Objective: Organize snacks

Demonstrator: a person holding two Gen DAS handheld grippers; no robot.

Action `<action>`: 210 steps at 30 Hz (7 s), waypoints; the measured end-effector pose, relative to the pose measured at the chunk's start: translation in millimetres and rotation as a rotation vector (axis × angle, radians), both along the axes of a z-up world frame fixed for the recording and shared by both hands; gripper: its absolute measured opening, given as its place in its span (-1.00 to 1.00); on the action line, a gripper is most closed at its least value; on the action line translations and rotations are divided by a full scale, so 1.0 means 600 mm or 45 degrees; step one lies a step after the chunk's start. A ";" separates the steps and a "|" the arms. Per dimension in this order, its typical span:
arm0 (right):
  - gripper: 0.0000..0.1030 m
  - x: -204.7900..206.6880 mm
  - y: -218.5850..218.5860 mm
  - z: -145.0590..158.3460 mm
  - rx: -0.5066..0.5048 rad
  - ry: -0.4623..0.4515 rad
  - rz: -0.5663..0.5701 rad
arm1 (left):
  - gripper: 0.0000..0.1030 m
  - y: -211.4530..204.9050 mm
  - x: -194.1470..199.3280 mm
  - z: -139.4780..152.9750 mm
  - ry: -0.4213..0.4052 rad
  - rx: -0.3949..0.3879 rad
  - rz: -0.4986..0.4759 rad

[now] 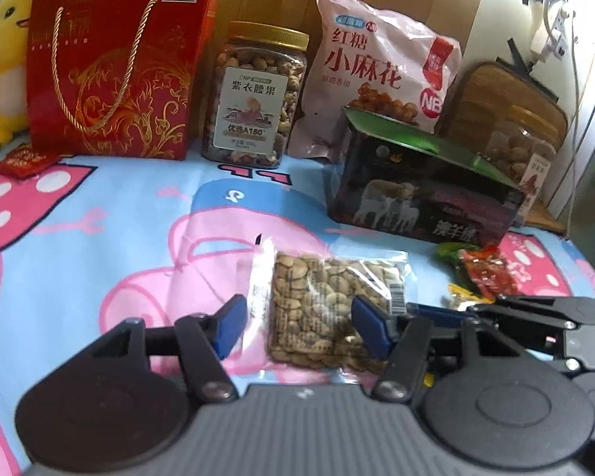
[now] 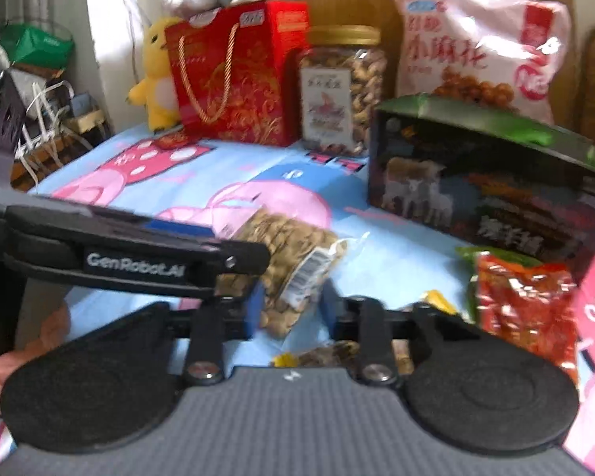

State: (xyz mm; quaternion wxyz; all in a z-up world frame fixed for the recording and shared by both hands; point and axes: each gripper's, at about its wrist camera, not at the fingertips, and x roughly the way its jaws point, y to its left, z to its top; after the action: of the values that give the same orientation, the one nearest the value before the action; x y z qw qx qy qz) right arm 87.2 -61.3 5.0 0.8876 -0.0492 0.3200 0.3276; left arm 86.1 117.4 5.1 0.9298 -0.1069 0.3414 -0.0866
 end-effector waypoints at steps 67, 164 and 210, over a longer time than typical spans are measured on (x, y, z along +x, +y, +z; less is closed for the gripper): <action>-0.61 0.166 -0.155 0.072 0.194 -0.193 -0.235 | -0.27 -0.145 0.222 0.117 -0.197 -0.092 -0.192; -0.38 -0.080 -0.134 0.070 0.046 -0.325 -0.041 | -0.14 -0.120 -0.030 0.114 -0.104 -0.252 -0.408; -0.16 0.039 -0.120 -0.005 -0.024 0.082 -0.085 | 0.19 -0.082 0.060 0.029 0.101 -0.294 -0.116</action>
State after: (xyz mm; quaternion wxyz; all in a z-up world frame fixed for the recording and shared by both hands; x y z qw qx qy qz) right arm 110.4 -133.1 1.8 0.8868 -0.0364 0.3529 0.2963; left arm 122.3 68.0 22.2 0.8922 -0.2008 0.3701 -0.1633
